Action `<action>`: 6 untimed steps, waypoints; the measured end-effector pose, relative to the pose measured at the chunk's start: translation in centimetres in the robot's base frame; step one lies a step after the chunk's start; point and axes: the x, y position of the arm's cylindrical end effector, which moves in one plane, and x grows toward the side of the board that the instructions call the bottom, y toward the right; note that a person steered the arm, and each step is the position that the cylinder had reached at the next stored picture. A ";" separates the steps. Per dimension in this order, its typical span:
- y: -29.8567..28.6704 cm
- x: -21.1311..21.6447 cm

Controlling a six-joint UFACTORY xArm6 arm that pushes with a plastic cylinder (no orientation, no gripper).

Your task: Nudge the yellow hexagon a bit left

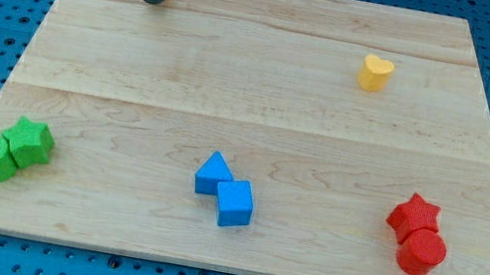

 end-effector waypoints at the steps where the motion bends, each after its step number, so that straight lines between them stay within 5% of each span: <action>1: 5.9 1.3; 3: 7.4 -5.0; 5: 1.3 -3.4; 6: 6.2 -2.4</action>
